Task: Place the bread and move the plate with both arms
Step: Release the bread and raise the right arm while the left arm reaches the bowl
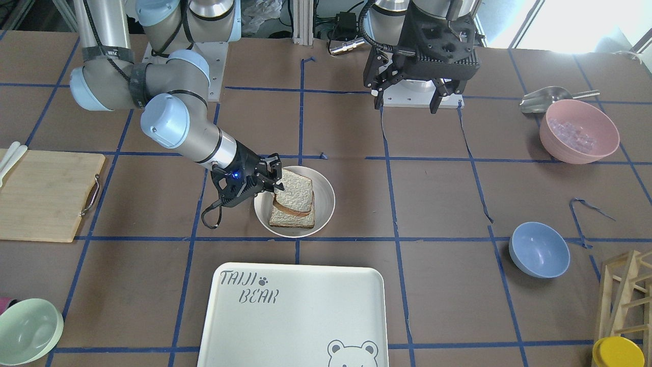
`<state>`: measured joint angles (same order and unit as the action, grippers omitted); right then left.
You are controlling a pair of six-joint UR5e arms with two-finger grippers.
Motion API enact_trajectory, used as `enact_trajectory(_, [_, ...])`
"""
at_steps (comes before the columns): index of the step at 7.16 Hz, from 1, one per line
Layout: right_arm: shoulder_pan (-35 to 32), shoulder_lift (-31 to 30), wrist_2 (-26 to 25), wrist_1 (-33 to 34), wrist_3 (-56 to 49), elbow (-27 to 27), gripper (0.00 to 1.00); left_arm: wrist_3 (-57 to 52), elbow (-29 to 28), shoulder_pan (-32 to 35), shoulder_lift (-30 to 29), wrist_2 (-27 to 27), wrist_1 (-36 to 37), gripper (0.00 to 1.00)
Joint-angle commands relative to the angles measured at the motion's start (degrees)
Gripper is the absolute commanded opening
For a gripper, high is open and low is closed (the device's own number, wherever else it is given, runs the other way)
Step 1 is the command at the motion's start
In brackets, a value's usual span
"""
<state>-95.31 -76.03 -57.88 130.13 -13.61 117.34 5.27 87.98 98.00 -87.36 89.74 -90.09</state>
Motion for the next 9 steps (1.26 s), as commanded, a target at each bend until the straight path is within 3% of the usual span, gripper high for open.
enact_trajectory(1, [0.1,0.0,0.0,0.0,0.3,0.3,0.49,0.0,0.0,0.0,0.0,0.0,0.0,1.00])
enact_trajectory(2, [0.0,0.0,0.0,0.0,0.6,0.4,0.61,0.0,0.0,0.0,0.0,0.0,0.0,1.00])
enact_trajectory(3, [0.0,0.0,0.1,-0.1,0.5,0.4,0.88,0.0,0.0,0.0,0.0,0.0,0.0,1.00])
enact_trajectory(4, [0.1,-0.1,-0.1,0.1,0.2,-0.4,1.00,0.0,0.0,0.0,0.0,0.0,0.0,1.00])
enact_trajectory(5, [0.7,-0.6,-2.7,0.3,0.8,-3.1,1.00,0.0,0.0,0.0,0.0,0.0,0.0,1.00])
enact_trajectory(6, [1.7,-0.8,-10.7,-3.4,0.8,-7.7,1.00,0.0,0.1,0.0,0.0,0.0,0.0,1.00])
enact_trajectory(7, [2.7,-1.7,-15.0,-13.5,0.7,-13.5,1.00,-0.1,0.2,0.0,-0.1,0.0,-0.1,1.00])
enact_trajectory(9, [3.7,-3.2,-29.8,-34.1,0.3,-29.0,1.00,-0.1,1.2,0.1,-1.9,-1.0,0.0,1.00])
